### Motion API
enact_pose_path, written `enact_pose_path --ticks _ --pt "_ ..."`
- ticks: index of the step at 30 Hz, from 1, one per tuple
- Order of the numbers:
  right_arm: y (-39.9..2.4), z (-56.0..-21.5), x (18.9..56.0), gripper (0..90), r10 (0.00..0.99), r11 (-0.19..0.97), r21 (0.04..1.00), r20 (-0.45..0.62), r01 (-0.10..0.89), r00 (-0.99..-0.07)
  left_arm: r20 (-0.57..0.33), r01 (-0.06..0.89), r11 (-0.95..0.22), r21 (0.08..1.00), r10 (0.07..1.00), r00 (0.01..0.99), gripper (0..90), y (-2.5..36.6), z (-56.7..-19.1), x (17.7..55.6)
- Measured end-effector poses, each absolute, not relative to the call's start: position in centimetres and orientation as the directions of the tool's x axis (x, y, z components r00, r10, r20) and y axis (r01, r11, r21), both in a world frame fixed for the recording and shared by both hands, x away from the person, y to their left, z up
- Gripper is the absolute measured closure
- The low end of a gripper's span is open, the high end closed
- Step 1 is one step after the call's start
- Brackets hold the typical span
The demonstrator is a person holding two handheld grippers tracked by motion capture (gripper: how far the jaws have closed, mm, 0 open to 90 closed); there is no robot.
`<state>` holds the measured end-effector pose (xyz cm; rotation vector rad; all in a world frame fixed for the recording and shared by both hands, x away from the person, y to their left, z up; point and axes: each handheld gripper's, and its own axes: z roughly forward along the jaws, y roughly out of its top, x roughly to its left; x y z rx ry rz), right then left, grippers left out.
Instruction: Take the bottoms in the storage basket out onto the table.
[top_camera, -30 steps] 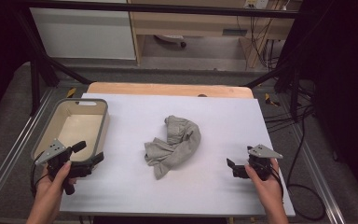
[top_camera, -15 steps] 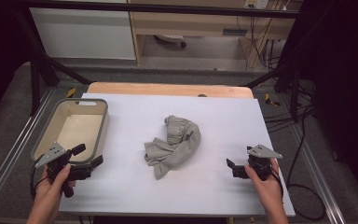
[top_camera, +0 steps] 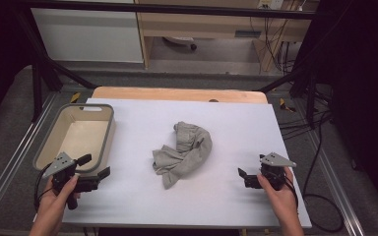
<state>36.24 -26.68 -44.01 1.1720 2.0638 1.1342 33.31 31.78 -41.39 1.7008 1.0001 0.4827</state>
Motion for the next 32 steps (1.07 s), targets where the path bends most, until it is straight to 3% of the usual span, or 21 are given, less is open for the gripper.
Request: enact_pose_path --ticks 22,32 --pt "-26.2 -44.2 36.3 2.7 0.855 0.304 0.841 -0.034 0.447 -0.518 -0.161 0.395 -0.086 0.915 0.818 0.552 5.7 33.2 -41.8 33.4" --pt "-25.9 -44.4 36.3 2.7 0.856 0.309 0.831 -0.032 0.462 -0.515 -0.111 0.389 -0.142 0.91 0.82 0.561 5.6 32.5 -42.0 33.6"
